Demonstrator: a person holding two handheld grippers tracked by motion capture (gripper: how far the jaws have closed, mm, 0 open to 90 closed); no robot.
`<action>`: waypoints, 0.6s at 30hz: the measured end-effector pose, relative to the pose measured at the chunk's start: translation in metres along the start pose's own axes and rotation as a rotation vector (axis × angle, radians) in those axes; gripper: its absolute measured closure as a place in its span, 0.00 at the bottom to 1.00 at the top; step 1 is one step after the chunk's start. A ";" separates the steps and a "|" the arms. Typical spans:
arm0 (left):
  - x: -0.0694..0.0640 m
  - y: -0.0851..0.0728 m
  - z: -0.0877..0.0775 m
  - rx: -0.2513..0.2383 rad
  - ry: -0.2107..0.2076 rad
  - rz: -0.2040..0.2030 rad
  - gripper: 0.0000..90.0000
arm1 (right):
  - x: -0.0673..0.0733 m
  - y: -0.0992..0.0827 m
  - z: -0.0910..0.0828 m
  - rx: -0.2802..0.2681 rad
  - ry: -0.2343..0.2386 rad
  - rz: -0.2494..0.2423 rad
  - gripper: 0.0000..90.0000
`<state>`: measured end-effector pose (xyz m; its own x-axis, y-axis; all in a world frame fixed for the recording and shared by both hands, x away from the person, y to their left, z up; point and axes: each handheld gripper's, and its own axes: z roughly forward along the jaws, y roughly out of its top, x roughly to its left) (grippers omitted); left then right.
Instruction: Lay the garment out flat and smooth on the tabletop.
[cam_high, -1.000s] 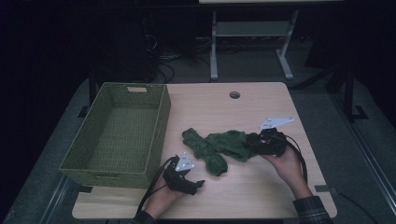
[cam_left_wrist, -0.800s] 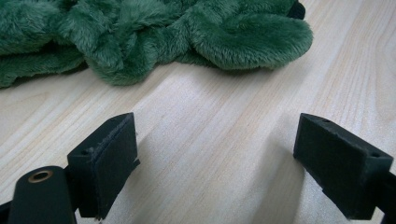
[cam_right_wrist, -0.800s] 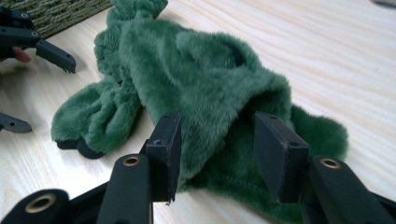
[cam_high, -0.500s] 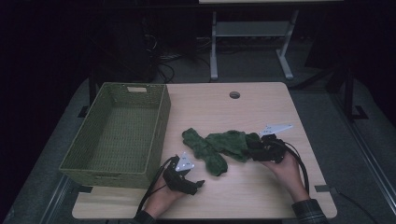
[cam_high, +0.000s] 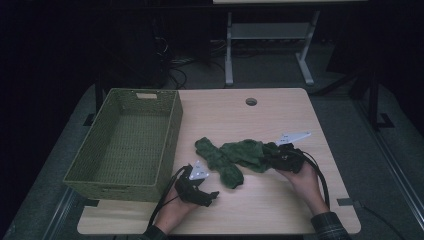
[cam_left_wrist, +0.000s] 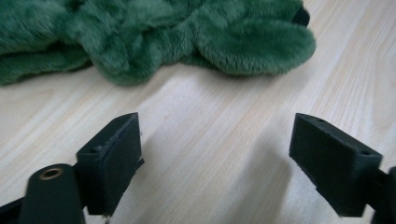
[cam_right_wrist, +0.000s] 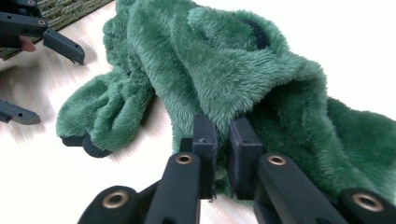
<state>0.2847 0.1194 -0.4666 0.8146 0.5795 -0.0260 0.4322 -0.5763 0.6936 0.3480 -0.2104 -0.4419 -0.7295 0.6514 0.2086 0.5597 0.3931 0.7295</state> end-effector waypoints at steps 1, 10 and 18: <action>0.001 0.003 -0.002 -0.009 0.008 0.002 0.19 | -0.001 0.000 -0.001 0.000 -0.004 -0.005 0.94; 0.017 0.035 -0.009 -0.062 0.066 0.010 0.49 | -0.003 0.001 -0.004 -0.007 -0.018 -0.010 0.93; 0.030 0.040 0.012 -0.007 0.115 0.007 0.53 | -0.004 0.001 -0.005 -0.007 -0.017 -0.004 0.93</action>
<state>0.3308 0.1072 -0.4484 0.7676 0.6381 0.0608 0.4240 -0.5766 0.6984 0.3494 -0.2161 -0.4388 -0.7246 0.6612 0.1945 0.5542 0.3912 0.7347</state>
